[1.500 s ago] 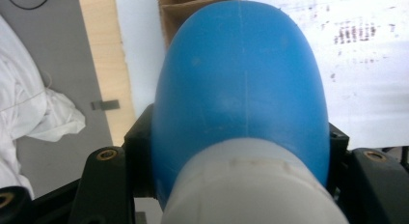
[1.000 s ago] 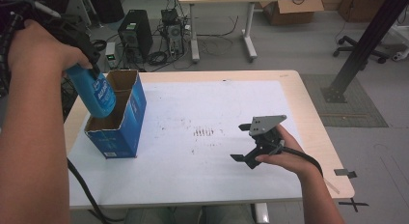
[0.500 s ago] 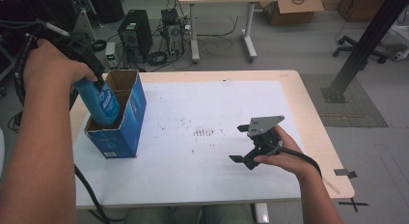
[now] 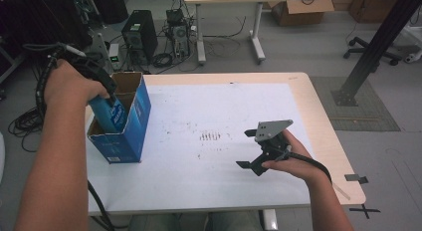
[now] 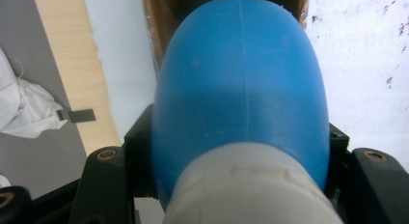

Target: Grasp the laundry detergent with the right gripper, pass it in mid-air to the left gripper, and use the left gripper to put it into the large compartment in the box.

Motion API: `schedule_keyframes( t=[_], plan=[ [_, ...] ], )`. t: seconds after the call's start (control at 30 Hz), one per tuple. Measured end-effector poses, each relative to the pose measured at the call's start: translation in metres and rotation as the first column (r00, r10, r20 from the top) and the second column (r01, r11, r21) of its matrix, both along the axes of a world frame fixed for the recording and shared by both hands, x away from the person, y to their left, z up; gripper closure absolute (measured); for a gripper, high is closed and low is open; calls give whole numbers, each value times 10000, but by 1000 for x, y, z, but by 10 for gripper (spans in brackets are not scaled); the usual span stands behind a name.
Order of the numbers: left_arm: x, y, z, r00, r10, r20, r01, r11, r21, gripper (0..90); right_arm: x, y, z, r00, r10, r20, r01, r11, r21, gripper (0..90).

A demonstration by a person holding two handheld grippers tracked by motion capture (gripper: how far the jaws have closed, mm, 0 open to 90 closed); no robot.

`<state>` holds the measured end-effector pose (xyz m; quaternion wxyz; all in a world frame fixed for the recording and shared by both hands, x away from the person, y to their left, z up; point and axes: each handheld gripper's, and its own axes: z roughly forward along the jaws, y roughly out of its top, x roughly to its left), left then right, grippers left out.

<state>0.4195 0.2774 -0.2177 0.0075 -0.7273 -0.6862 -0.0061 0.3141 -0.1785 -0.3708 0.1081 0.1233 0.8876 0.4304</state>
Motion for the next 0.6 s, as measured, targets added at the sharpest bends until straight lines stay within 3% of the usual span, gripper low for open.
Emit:
schedule_keyframes(
  t=[0.47,0.6],
  plan=[
    [5,0,-35,9996,2,-277,-1,10000,11,386,-2,-2,0,10000,11,-13,-11,10000,0,14],
    [6,0,-43,9999,-45,-150,45,10000,63,386,-2,-4,-1,10000,29,-31,-29,10000,13,14]
  ],
)
